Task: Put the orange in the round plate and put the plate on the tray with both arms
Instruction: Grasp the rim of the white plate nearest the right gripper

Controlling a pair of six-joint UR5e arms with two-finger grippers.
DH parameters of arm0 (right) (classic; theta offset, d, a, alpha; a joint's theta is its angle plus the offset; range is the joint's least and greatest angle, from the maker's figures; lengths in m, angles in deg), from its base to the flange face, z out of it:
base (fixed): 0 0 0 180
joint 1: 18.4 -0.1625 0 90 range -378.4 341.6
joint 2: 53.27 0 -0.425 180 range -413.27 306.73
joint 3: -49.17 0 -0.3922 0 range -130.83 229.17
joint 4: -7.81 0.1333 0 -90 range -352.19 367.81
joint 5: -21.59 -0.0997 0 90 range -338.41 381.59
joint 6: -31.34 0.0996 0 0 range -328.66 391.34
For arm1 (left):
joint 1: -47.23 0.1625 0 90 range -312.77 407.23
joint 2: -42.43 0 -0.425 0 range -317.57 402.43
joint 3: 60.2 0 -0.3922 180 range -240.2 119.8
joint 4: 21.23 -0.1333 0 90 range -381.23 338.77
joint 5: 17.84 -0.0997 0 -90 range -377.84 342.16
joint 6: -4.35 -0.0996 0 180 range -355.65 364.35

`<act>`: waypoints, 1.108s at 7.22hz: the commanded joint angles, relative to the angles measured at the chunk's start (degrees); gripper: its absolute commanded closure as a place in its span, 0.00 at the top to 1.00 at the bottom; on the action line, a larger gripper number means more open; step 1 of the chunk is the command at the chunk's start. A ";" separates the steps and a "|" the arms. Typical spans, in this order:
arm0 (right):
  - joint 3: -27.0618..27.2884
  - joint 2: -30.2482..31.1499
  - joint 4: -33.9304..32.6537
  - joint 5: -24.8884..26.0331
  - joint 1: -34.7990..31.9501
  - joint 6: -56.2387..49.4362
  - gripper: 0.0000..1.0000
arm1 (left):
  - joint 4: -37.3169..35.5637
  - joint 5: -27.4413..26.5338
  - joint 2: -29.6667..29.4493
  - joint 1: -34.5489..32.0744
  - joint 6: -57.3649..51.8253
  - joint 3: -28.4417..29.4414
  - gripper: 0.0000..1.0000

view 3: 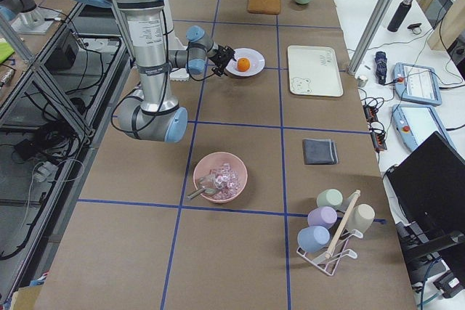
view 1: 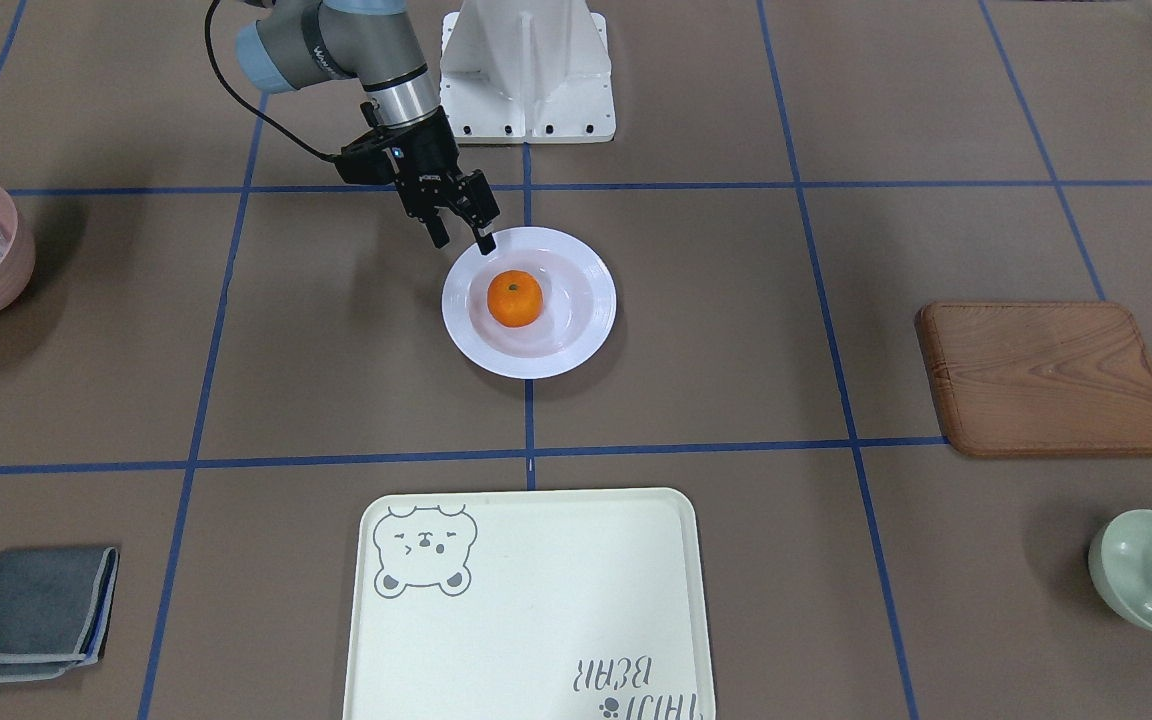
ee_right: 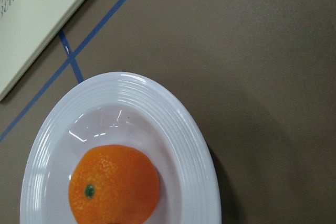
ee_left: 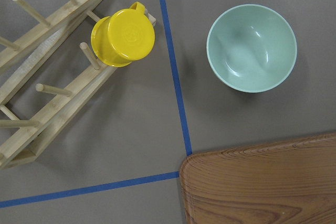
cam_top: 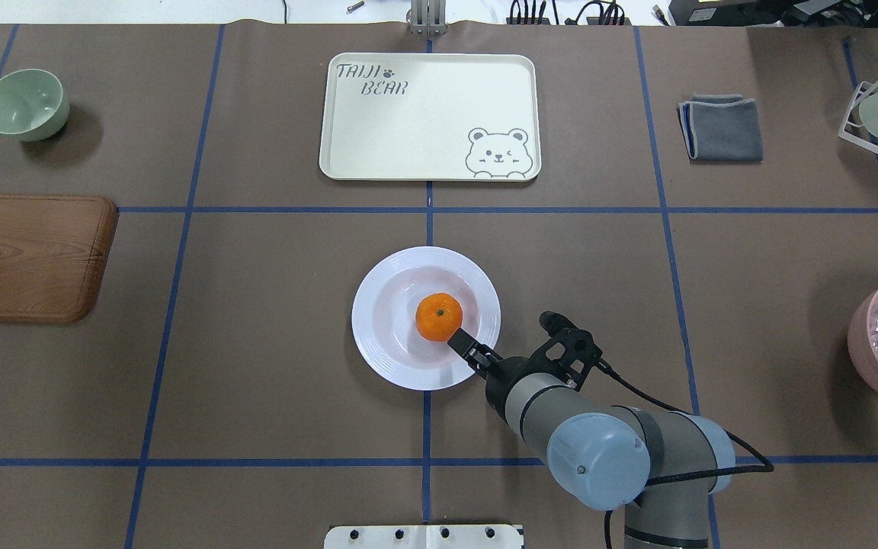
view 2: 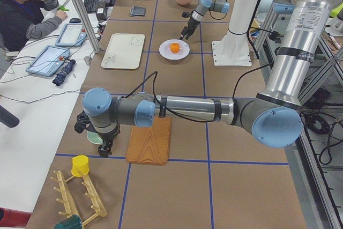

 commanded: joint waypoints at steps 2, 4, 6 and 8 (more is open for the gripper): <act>-2.68 -2.05 -0.26 0.03 0.05 0.16 0.89 | 0.17 0.03 0.13 0.00 0.09 -0.02 0.99; -2.68 -3.80 0.18 0.12 -0.29 0.87 0.44 | 0.26 0.03 0.13 0.00 0.09 -0.02 0.99; -2.77 -3.55 0.36 0.12 -0.30 0.87 0.21 | 0.26 0.03 0.04 0.00 0.09 -0.11 0.99; -2.86 -3.37 0.36 0.12 -0.03 0.87 0.21 | 0.26 0.03 0.04 0.00 0.09 -0.11 0.99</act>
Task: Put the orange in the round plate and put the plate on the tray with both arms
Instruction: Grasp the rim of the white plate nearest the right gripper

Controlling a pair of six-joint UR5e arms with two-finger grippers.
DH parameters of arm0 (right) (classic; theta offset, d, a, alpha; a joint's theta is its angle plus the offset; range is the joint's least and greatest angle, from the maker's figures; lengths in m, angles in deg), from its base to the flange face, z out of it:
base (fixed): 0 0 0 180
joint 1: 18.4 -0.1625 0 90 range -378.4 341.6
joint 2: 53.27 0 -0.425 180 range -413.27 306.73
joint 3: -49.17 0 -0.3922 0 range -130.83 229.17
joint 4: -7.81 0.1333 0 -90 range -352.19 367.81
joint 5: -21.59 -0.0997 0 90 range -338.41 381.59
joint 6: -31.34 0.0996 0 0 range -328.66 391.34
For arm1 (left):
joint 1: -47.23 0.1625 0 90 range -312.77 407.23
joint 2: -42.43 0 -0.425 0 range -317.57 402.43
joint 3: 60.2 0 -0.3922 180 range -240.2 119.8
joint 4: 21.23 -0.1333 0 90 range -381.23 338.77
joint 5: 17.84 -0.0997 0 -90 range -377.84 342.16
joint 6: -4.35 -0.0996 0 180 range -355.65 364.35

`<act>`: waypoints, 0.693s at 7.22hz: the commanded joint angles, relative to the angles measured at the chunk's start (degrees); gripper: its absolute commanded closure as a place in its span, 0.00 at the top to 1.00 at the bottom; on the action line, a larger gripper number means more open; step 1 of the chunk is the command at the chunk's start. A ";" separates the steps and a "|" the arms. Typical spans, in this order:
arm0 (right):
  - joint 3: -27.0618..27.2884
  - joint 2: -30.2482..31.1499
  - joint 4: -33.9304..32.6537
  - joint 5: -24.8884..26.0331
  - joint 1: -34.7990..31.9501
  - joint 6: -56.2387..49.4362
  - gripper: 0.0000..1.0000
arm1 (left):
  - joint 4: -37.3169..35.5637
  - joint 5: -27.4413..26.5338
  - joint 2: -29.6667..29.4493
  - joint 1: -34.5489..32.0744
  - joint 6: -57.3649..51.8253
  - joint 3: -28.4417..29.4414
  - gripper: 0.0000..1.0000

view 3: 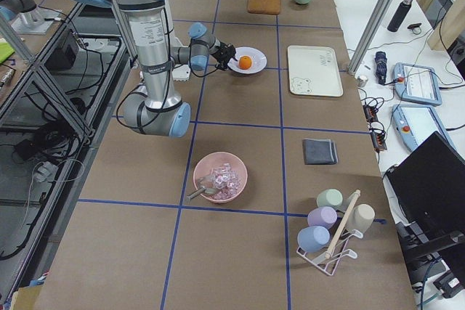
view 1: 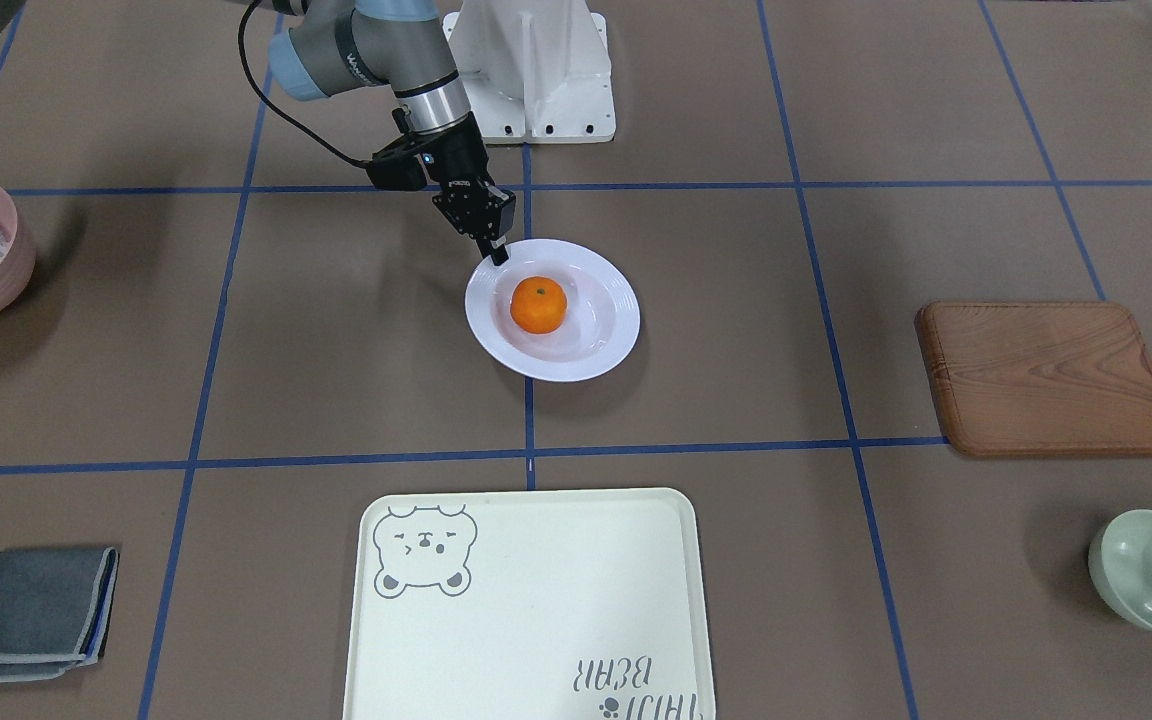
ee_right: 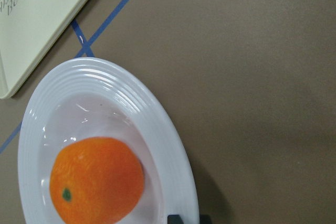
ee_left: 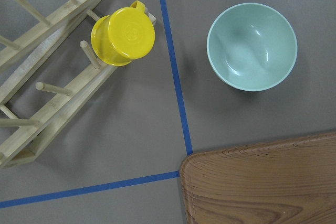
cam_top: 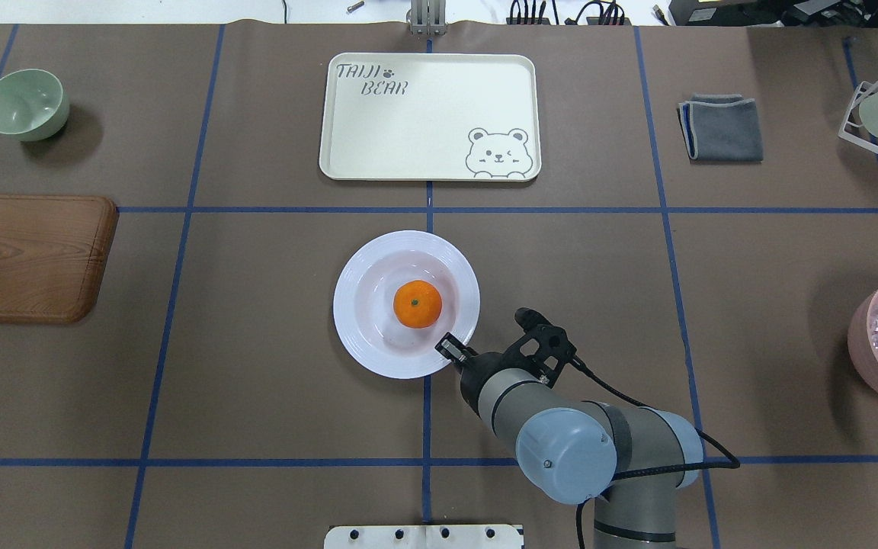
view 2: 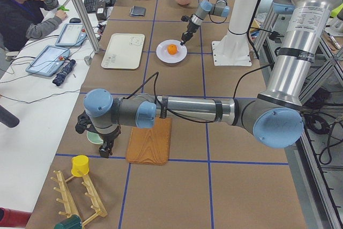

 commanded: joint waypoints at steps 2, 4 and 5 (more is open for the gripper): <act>0.09 0.03 0.09 0.00 0.12 0.00 0.00 | 0.00 0.00 0.08 0.00 0.00 0.00 0.99; 2.19 -0.06 0.27 -0.09 -0.58 0.35 0.00 | 0.09 0.00 0.08 0.00 0.00 -0.09 0.99; 3.77 -0.06 0.62 -0.09 -1.11 2.36 0.00 | 0.00 0.00 0.34 0.00 0.00 -0.88 0.99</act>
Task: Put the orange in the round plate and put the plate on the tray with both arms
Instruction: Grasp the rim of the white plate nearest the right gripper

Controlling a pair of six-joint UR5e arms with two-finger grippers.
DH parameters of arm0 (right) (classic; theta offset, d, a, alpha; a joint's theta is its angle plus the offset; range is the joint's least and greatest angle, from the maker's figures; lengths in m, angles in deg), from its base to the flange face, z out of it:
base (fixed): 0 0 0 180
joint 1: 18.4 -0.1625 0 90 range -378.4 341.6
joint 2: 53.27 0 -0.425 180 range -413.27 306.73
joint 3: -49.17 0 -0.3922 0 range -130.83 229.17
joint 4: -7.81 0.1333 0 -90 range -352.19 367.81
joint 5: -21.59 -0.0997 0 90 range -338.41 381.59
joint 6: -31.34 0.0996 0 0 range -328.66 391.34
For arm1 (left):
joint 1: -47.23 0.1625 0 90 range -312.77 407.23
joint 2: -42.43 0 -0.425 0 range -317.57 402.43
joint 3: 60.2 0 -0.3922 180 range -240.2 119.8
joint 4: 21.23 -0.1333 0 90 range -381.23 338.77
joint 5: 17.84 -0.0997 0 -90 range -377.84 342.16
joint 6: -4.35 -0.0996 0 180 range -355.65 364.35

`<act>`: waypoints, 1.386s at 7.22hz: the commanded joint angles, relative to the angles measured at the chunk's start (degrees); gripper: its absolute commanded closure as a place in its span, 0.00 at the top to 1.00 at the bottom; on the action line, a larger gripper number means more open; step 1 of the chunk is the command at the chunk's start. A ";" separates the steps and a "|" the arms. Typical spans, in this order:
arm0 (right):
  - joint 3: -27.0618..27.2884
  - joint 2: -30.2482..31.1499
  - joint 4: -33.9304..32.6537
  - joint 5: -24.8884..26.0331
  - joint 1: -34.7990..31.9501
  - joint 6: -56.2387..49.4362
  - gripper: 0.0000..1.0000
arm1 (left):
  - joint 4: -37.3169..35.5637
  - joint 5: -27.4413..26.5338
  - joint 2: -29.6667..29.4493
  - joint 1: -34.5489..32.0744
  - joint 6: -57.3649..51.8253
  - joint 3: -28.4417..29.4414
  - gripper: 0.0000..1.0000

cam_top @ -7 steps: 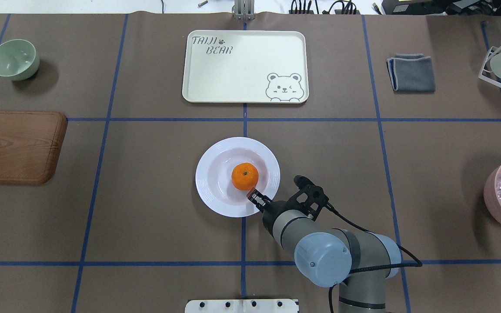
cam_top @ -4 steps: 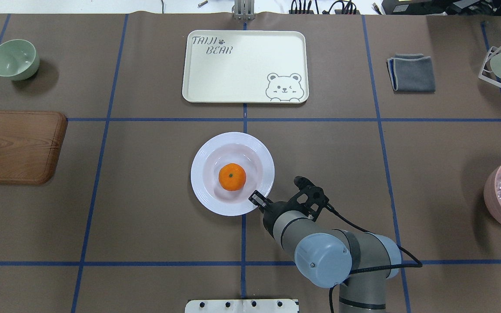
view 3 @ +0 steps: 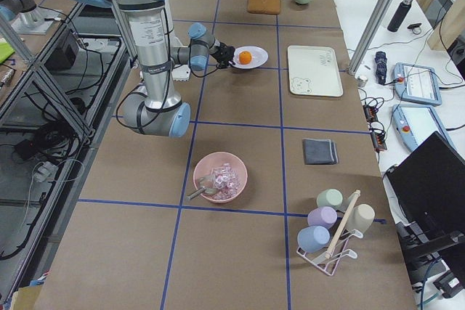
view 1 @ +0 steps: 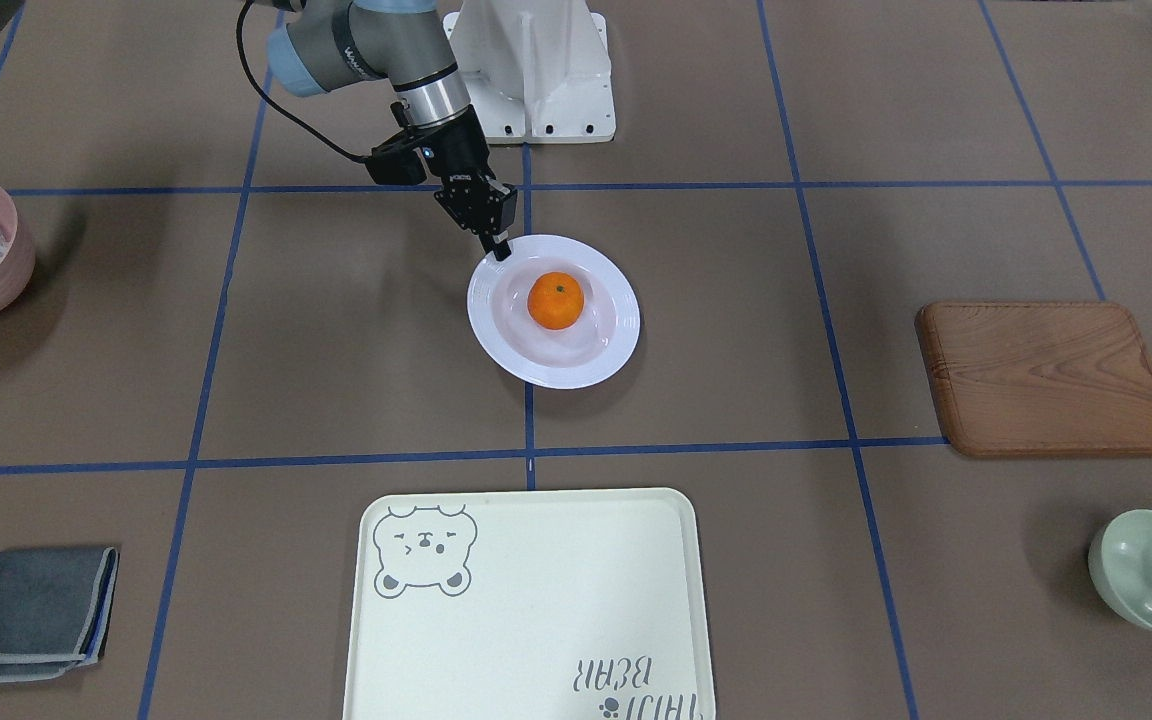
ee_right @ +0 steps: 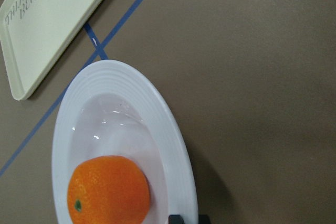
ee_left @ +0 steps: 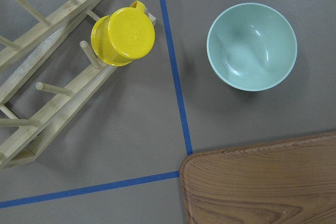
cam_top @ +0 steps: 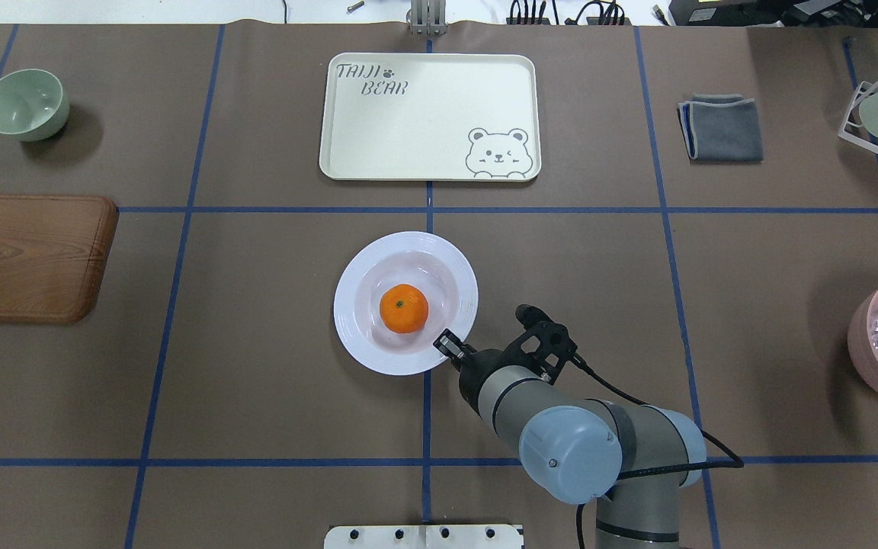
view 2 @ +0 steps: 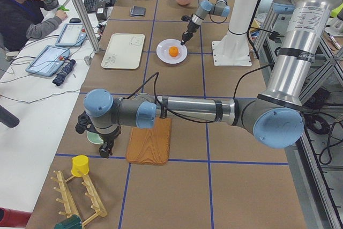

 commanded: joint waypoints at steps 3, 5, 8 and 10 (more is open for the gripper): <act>1.61 0.40 3.01 0.05 -1.57 5.59 0.00 | -0.32 0.00 1.50 0.00 0.09 -2.80 0.99; 1.60 1.10 4.88 0.49 -1.66 5.78 0.00 | -0.15 0.00 1.50 0.00 0.09 -2.81 0.99; 1.96 1.02 4.97 1.54 -1.75 6.31 0.00 | -0.06 0.00 1.50 0.00 0.09 -2.90 0.99; 2.05 1.28 7.14 2.07 -1.75 7.19 0.00 | -0.06 0.09 1.50 0.00 0.09 -2.90 0.99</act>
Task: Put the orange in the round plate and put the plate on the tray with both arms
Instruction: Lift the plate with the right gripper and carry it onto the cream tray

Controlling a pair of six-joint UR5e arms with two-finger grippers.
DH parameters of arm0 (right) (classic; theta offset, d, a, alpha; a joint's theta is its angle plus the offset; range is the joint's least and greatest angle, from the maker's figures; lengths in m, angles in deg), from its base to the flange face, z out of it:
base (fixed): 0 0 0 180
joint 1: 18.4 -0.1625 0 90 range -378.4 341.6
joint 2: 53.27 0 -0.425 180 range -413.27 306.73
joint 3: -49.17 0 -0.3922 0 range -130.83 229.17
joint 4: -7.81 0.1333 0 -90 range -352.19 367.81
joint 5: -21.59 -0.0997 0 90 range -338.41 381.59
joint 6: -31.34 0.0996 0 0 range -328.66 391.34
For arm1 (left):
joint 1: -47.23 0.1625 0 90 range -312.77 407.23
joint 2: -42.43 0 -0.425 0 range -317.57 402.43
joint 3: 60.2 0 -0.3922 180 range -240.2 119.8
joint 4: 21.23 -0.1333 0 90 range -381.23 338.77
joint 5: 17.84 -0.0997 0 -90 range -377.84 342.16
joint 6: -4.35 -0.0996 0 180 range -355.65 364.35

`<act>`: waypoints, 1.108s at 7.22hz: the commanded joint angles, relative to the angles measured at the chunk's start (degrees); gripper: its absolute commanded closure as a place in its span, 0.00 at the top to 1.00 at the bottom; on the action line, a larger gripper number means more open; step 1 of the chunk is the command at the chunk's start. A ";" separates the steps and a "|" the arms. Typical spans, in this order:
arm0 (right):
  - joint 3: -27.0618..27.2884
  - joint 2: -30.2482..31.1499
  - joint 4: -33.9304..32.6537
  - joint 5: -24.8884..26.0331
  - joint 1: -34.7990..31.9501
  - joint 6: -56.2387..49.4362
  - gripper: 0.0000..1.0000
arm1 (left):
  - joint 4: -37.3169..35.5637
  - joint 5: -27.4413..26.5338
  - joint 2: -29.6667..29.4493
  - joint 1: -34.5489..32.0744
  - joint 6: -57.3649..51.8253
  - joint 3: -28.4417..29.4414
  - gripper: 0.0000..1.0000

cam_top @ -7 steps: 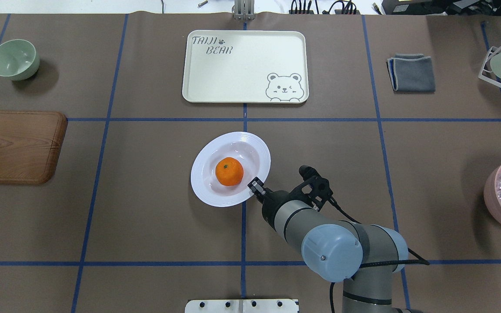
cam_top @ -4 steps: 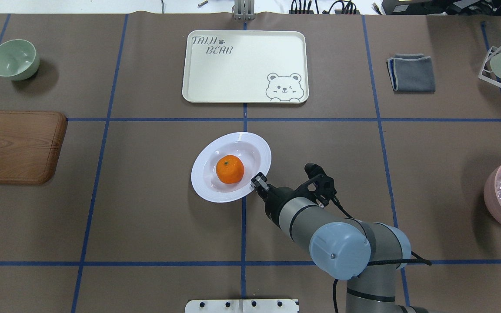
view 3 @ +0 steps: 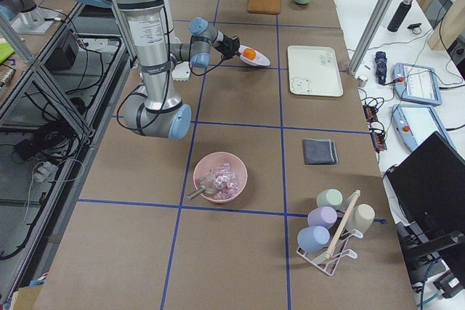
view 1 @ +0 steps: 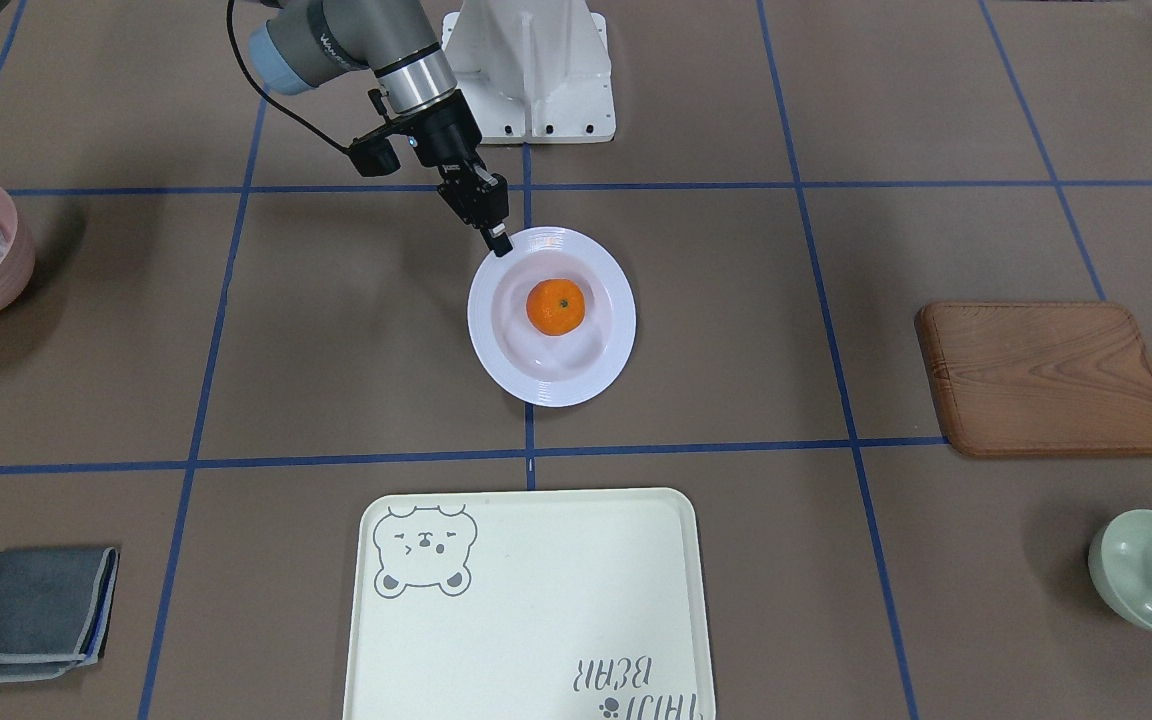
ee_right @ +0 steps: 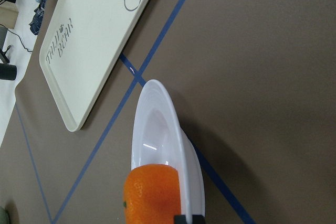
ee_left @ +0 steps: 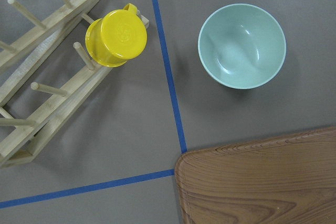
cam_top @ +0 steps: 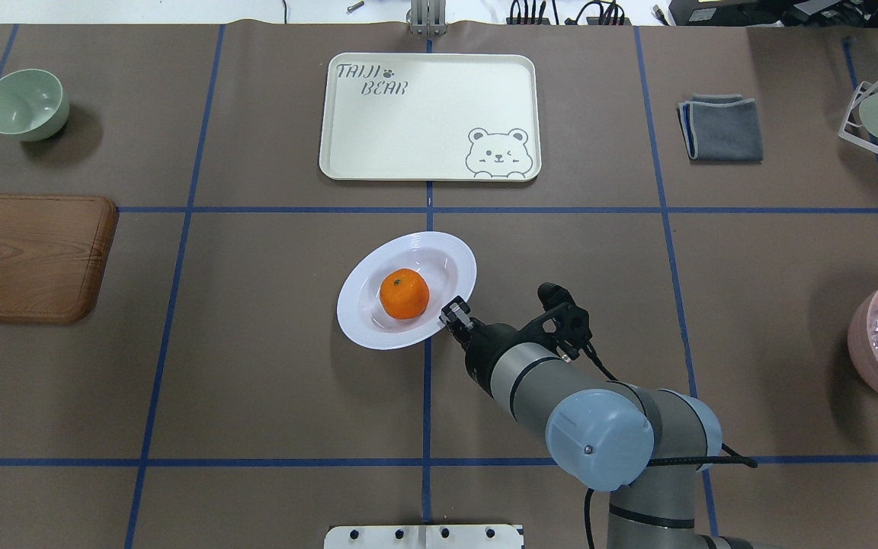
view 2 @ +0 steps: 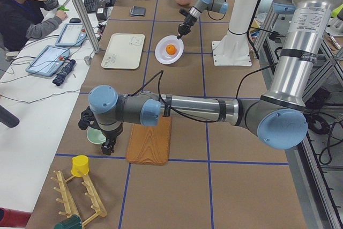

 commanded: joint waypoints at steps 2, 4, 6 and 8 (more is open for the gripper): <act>0.06 0.28 2.39 0.81 -0.09 0.45 0.00 | 0.09 -0.02 0.00 0.00 0.00 -0.01 0.99; -0.46 0.45 2.65 0.99 -0.09 0.54 0.00 | 0.09 0.06 0.00 0.00 -0.09 -0.01 0.99; 0.06 0.28 3.09 0.99 -0.18 0.63 0.00 | 0.09 0.06 0.00 0.00 0.00 -0.01 0.99; 0.06 0.28 5.63 0.99 -1.32 0.63 0.00 | 0.09 0.06 0.53 0.00 0.00 -0.36 0.99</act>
